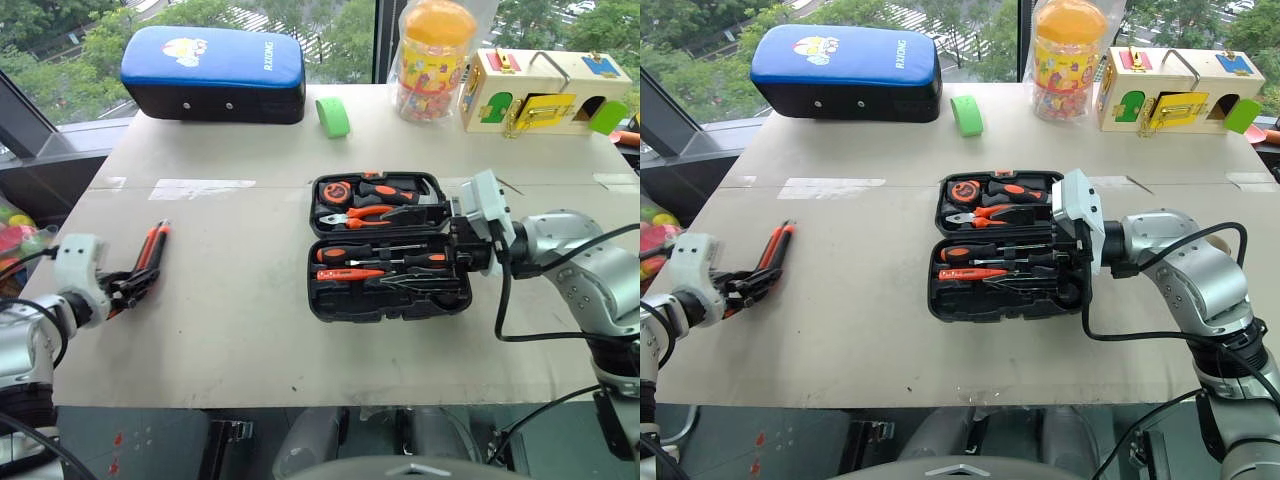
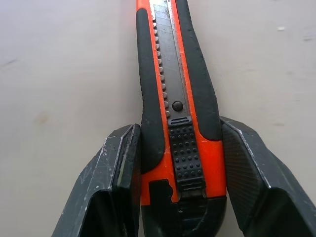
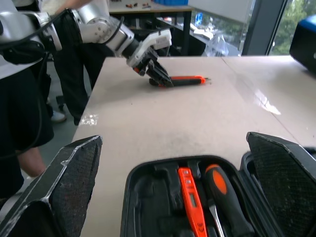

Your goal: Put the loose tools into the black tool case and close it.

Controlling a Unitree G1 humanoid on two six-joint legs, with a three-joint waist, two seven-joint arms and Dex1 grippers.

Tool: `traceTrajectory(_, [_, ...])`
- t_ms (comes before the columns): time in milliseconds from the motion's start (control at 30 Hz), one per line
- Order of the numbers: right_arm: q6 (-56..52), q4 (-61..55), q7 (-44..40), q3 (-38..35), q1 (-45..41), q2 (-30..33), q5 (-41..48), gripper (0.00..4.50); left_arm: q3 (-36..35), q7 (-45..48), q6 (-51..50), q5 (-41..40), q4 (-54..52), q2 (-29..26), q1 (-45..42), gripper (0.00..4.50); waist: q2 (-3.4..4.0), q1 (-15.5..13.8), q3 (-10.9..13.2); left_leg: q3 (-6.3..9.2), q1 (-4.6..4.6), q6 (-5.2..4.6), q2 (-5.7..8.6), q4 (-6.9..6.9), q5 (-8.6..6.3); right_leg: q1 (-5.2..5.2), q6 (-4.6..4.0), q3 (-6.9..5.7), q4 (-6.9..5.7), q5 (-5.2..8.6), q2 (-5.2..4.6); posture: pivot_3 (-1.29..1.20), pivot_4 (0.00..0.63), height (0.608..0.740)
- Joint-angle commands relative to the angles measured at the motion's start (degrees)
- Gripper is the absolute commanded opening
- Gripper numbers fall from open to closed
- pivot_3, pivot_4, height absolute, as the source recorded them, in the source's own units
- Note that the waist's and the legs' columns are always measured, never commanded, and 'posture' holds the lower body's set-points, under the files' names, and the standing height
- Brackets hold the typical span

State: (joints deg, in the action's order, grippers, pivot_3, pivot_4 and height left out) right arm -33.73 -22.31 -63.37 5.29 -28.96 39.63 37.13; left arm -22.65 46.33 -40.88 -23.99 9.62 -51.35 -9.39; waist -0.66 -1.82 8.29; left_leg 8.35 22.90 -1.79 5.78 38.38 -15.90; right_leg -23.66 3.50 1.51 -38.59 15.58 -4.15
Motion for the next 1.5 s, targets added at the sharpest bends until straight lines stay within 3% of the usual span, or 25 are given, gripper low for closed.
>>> traceTrajectory(33, [-1.4, -4.2, -1.7, -4.8, 4.3, 5.1, 2.1, 4.50, 3.9, 10.8, -4.2, -10.6, -17.2, -4.2, -7.4, 1.91, -0.30, -0.4, 0.1, 0.06, 0.04, 0.00, -0.01, 0.02, 0.00, 0.00, 0.00, -0.06, 0.05, 0.00, 0.00, 0.00, 0.150, 0.735])
traceTrajectory(133, [-2.6, -7.2, -2.8, -8.1, 10.9, 9.4, 3.8, 4.50, 11.3, 18.3, -7.2, -15.1, -26.4, -6.6, -12.0, 1.91, -0.31, 0.1, 0.1, 0.08, 0.11, 0.00, -0.02, 0.02, 0.00, 0.05, 0.00, -0.07, 0.18, 0.00, 0.01, 0.00, 0.150, 0.735])
traceTrajectory(233, [-2.6, -10.2, -2.7, -12.2, 18.7, 12.6, 4.4, 4.50, 22.5, 27.1, -2.7, -11.8, -31.4, -9.4, -15.5, 1.91, -0.01, 1.7, 0.0, -0.01, 0.05, -0.03, -0.02, -0.18, -0.02, 0.07, 0.01, 0.05, 0.46, 0.00, 0.02, 0.00, 0.150, 0.735])
traceTrajectory(400, [-2.9, -13.9, 1.9, -17.1, 25.5, 12.5, 5.3, 4.50, 39.1, 38.6, 10.4, 0.4, -23.7, -6.6, -24.1, 1.91, 0.13, 3.3, 0.1, -0.05, -0.13, -0.01, -0.10, -0.35, 0.00, 0.03, 0.00, 0.26, 0.34, 0.00, 0.21, 0.00, 0.150, 0.735])
traceTrajectory(600, [-3.7, -18.4, 7.3, -19.2, 29.5, 11.3, 6.0, 4.50, 48.9, 43.7, 17.2, 9.5, -12.5, 0.8, -31.3, 1.91, 0.05, 1.8, 0.1, -0.01, -0.05, -0.06, -0.01, -0.04, -0.02, 0.09, 0.02, 0.16, 0.25, 0.00, 0.16, 0.00, 0.150, 0.735])
traceTrajectory(700, [-4.1, -20.3, 9.8, -19.6, 30.8, 10.8, 6.8, 4.50, 50.5, 41.5, 16.2, 13.0, -9.9, 3.7, -33.4, 1.91, -0.02, 1.6, 0.2, 0.01, -0.03, -0.06, -0.01, -0.03, -0.02, 0.09, 0.03, 0.07, 0.27, -0.01, 0.17, 0.00, 0.150, 0.735])
traceTrajectory(800, [-4.0, -21.0, 11.0, -19.8, 31.7, 10.8, 7.0, 4.50, 49.6, 40.7, 6.5, 10.4, -11.8, 6.1, -34.5, 1.91, -0.04, 1.5, 0.2, 0.01, -0.03, -0.06, -0.01, 0.01, -0.02, 0.09, 0.03, 0.07, 0.22, -0.01, 0.17, 0.00, 0.150, 0.735])
traceTrajectory(1033, [-3.5, -19.5, 11.6, -18.9, 30.0, 11.2, 7.1, 4.50, 48.8, 35.9, -3.4, 9.6, -18.5, 6.8, -32.5, 1.91, -0.08, 2.1, 0.2, 0.01, -0.04, -0.06, -0.01, 0.05, -0.02, 0.07, 0.04, 0.05, 0.09, 0.00, 0.19, 0.00, 0.150, 0.735])
traceTrajectory(1433, [-2.5, -15.9, 10.6, -15.1, 24.7, 10.7, 5.9, 4.50, 48.1, 28.0, -3.5, 10.1, -19.1, 8.7, -27.5, 1.91, -0.09, 2.0, 0.2, 0.00, -0.09, -0.06, -0.01, 0.09, -0.02, 0.09, 0.04, 0.09, 0.06, 0.00, 0.17, 0.00, 0.150, 0.735])
traceTrajectory(1500, [-2.5, -15.6, 10.5, -14.7, 24.3, 10.8, 5.9, 4.50, 47.9, 27.9, -2.4, 10.1, -18.8, 8.6, -27.1, 2.94, -0.09, 2.0, 0.2, 0.00, -0.09, -0.05, -0.01, 0.09, -0.01, 0.09, 0.04, 0.11, 0.05, 0.00, 0.16, 0.00, 0.150, 0.735])
